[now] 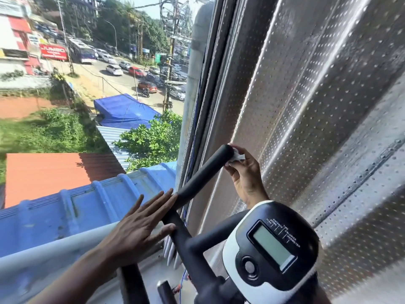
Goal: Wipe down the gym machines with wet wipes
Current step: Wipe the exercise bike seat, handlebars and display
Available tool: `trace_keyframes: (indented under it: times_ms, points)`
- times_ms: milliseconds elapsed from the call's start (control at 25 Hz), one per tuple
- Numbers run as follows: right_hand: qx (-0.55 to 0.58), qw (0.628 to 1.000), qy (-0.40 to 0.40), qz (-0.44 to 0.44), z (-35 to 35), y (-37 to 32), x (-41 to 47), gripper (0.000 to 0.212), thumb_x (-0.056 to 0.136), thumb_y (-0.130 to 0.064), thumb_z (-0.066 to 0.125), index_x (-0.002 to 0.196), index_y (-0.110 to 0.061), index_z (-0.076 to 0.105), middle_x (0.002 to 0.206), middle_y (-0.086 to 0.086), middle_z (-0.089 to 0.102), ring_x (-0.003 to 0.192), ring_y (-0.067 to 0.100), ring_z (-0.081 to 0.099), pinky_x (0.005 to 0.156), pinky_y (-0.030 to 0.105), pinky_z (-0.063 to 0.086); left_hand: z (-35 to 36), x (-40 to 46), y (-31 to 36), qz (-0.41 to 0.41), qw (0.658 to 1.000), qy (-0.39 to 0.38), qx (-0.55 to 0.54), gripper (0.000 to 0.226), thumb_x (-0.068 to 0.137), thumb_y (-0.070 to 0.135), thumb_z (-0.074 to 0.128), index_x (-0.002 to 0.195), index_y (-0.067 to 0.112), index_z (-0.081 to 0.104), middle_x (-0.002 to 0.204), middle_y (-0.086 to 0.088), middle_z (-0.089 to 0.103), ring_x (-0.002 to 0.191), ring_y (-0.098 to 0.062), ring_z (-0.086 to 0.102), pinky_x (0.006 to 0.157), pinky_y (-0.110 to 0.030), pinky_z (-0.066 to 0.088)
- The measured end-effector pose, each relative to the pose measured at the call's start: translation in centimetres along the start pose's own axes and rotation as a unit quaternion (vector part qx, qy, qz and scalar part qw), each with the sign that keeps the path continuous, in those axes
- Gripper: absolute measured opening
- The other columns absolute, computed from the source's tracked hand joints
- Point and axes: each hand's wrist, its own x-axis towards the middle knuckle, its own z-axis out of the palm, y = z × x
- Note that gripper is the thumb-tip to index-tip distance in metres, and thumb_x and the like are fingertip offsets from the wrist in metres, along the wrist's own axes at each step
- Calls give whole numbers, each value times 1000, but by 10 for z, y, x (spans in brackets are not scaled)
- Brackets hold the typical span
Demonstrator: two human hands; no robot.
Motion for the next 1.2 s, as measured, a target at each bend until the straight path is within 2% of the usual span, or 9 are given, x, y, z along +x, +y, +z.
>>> trace_keyframes:
  times_ms: [160, 280, 400, 560, 640, 760, 920, 1000, 1200]
  points:
    - [-10, 997, -57, 49, 16, 14, -8, 41, 92, 19, 45, 124, -1, 62, 117, 22, 68, 105, 23, 70, 85, 25, 58, -4, -1, 2, -13, 1000, -16, 8, 72, 98, 79, 9, 160, 48, -10, 167, 28, -14, 154, 4, -12, 127, -40, -10]
    - [-98, 984, -100, 109, 22, 30, -19, 40, 90, 24, 44, 115, 1, 66, 112, 25, 68, 90, 16, 71, 72, 20, 54, -2, -8, 9, -31, 999, -27, 30, 76, 93, 83, -1, 158, 48, -18, 166, 27, -22, 152, 4, -20, 127, -37, -12]
    - [-133, 982, -106, 84, 12, 9, -4, 40, 86, 25, 44, 115, 7, 66, 112, 28, 70, 73, 16, 60, 61, 19, 44, 0, -24, 11, -36, 998, -31, 34, 80, 93, 83, -2, 158, 42, -20, 166, 22, -26, 152, 1, -24, 127, -37, -12]
    - [-23, 993, -89, 74, -1, -24, 6, 41, 93, 17, 38, 124, 6, 62, 121, 31, 66, 94, 24, 68, 74, 21, 55, 0, -39, 14, -47, 998, -34, 4, 82, 93, 84, 2, 160, 40, -14, 165, 23, -27, 152, 0, -26, 126, -35, -14]
    - [-57, 988, -91, 108, 2, -18, 0, 36, 94, 17, 36, 122, 15, 58, 117, 33, 64, 102, 31, 66, 78, 25, 59, -1, -42, 17, -57, 998, -36, 11, 84, 91, 86, -1, 159, 39, -16, 164, 23, -29, 151, 1, -28, 125, -34, -15]
    - [-201, 953, -126, 189, 16, 3, -12, 24, 92, 23, 40, 106, 18, 59, 100, 27, 65, 92, 36, 65, 76, 28, 62, -4, -41, 20, -53, 998, -38, 18, 84, 91, 84, 1, 159, 37, -16, 164, 22, -28, 150, 2, -30, 125, -33, -17]
    - [-202, 912, -207, 292, 29, 45, -28, 37, 92, 18, 53, 128, 12, 61, 127, 26, 67, 118, 33, 67, 99, 38, 57, 0, -43, 19, -45, 998, -26, 17, 82, 96, 80, 9, 161, 34, -14, 166, 20, -24, 152, 0, -26, 126, -34, -14]
    - [-183, 909, -214, 308, 36, 62, -37, 34, 94, 14, 56, 127, 6, 65, 123, 21, 71, 118, 30, 68, 102, 37, 55, 0, -46, 18, -47, 999, -21, 8, 82, 98, 77, 13, 162, 32, -12, 168, 18, -21, 153, 0, -24, 126, -35, -11]
    - [-141, 919, -150, 337, 37, 100, -52, 32, 92, 24, 46, 111, 5, 65, 85, 5, 77, 79, 14, 75, 68, 24, 59, 1, -64, 23, -32, 998, 35, -43, 79, 105, 64, 27, 164, 25, -8, 172, 10, -8, 158, -6, -9, 128, -31, -4]
